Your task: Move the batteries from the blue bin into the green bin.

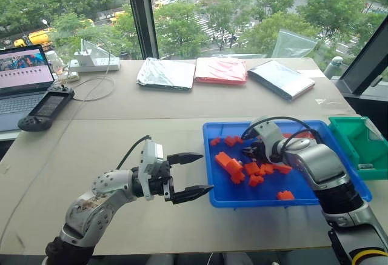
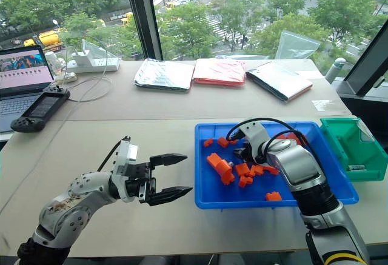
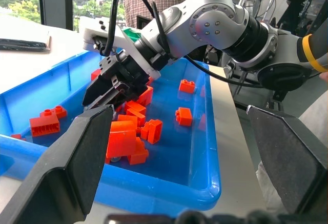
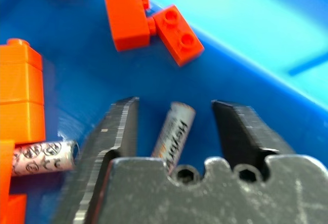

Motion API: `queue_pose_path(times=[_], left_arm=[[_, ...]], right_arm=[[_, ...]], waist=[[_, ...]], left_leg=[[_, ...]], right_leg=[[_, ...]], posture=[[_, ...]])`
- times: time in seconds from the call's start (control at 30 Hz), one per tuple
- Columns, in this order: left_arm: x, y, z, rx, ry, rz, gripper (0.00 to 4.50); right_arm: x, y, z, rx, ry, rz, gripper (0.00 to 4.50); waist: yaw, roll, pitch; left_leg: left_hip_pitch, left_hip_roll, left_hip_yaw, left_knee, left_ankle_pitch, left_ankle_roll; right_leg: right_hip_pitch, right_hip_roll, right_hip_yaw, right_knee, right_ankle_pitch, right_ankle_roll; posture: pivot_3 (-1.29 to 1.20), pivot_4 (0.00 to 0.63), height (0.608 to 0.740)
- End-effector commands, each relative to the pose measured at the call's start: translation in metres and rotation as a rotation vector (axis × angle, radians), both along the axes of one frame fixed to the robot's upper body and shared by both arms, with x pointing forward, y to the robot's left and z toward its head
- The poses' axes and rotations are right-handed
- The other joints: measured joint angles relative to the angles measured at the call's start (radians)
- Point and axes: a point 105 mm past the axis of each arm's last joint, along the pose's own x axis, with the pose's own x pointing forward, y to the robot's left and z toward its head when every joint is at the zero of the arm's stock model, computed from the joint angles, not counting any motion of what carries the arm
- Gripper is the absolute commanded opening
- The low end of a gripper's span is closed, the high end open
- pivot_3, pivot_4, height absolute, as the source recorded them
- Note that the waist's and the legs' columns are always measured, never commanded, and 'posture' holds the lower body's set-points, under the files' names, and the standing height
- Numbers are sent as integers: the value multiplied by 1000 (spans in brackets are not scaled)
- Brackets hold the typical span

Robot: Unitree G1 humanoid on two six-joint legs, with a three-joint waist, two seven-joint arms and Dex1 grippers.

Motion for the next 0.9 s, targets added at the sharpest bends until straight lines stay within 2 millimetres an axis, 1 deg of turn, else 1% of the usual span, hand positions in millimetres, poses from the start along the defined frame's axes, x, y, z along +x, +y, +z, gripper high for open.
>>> queue_pose_path(times=[0.03,0.07,0.2,0.3,0.33,0.43,0.5,0.6,0.67,0.73,0.77,0.83,0.87,0.9], left_arm=[[-4,-4,8,-11,-37,-21,4500],[-4,-4,7,-11,-36,-21,4500],[-4,-4,8,-12,-37,-21,4500],[-4,-4,7,-12,-35,-22,4500],[-4,-4,6,-12,-33,-23,4500],[-3,-3,3,-11,-30,-24,4500],[-3,-3,3,-10,-30,-23,4500],[-3,-1,1,-8,-28,-18,4500],[-3,-1,0,-8,-27,-18,4500],[-3,-1,-1,-9,-23,-18,4500],[-3,-1,-2,-9,-21,-19,4500],[-4,0,-2,-10,-20,-21,4500],[-4,-1,-2,-9,-21,-23,4500],[-4,-1,-3,-10,-21,-26,4500]], right_arm=[[1,-1,2,-14,-9,6,395],[1,-3,1,-20,-6,2,210],[0,-5,2,-23,-11,-3,219],[2,-5,9,-12,-34,-9,219],[3,-6,16,2,-54,-23,219],[8,-12,44,72,-142,-74,219],[8,-18,59,104,-181,-104,219],[5,-34,96,208,-283,-190,219],[2,-49,115,262,-347,-255,219],[-1,-75,135,310,-428,-369,219],[-3,-85,140,320,-455,-416,219],[-8,-113,148,327,-510,-541,219],[-14,-137,149,303,-544,-657,219],[-20,-157,148,267,-567,-755,219]], waist=[[0,0,0],[0,0,0],[-1,0,0],[-1,0,0],[-1,0,0],[0,0,0],[0,0,0],[0,0,0],[0,0,0],[2,0,0],[3,0,0],[4,0,0],[4,0,0],[4,0,0]], left_leg=[[0,0,0,0,0,0],[0,0,0,0,0,0],[0,0,0,0,0,0],[0,0,0,0,0,0],[0,0,0,0,0,0],[0,0,0,0,0,0],[0,0,0,0,0,0],[0,0,0,0,0,0],[-1,0,0,0,0,0],[-1,0,0,0,0,0],[-1,0,0,0,0,0],[-1,0,0,0,0,0],[-1,0,0,0,0,0],[-1,0,0,0,0,0]], right_leg=[[0,0,0,0,0,0],[0,0,0,0,0,0],[0,0,0,0,0,0],[0,0,0,0,0,0],[0,0,0,0,0,0],[0,0,0,0,0,0],[0,0,0,0,0,0],[-1,0,0,1,0,0],[-1,0,0,1,0,0],[-1,0,0,1,0,0],[-1,0,0,0,0,0],[-1,0,0,0,0,0],[-1,0,0,0,0,0],[-1,0,0,0,0,0]], posture=[[0,150,740],[0,150,740],[0,150,740],[0,150,740],[0,150,740],[0,150,740],[0,150,740],[0,150,740],[0,150,740],[0,150,740],[0,150,740],[0,150,740],[0,150,740],[0,150,740]])
